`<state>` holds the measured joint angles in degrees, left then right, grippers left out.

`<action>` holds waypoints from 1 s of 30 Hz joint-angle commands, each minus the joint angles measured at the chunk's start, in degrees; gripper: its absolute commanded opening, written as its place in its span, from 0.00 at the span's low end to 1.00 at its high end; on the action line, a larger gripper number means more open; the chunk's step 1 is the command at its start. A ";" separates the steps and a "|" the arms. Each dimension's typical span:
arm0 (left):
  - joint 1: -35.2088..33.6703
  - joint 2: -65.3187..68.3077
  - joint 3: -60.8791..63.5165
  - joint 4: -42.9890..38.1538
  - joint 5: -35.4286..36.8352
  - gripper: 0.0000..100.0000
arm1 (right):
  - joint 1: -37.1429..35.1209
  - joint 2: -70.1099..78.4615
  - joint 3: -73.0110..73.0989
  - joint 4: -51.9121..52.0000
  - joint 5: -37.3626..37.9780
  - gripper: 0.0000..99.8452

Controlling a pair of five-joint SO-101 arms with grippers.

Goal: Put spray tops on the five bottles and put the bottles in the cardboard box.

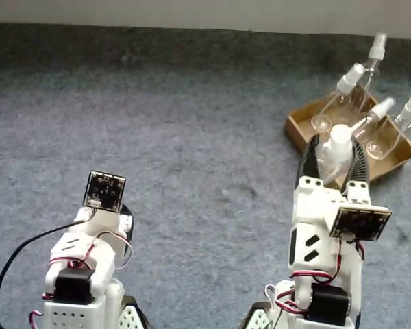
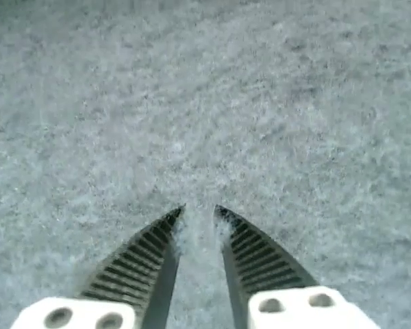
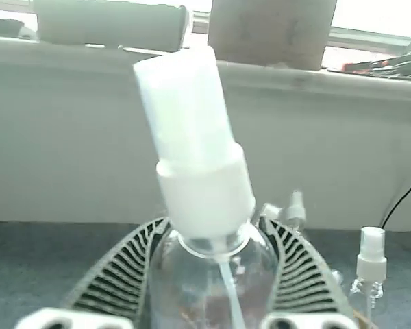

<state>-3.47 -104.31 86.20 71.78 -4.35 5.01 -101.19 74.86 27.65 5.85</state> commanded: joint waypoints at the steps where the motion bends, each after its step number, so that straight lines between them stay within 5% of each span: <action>1: -0.57 -0.66 2.68 0.09 -0.18 0.04 | 4.09 8.75 -3.91 -5.05 0.18 0.10; 12: -0.31 -0.57 10.86 0.18 -0.09 0.04 | 14.64 31.52 -3.82 -26.95 0.18 0.10; 30: -0.31 -0.48 10.86 0.18 -0.09 0.04 | 17.63 66.77 -3.91 -58.51 0.09 0.10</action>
<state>-3.56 -104.31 95.87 71.78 -4.35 21.89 -37.45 74.42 -24.92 5.76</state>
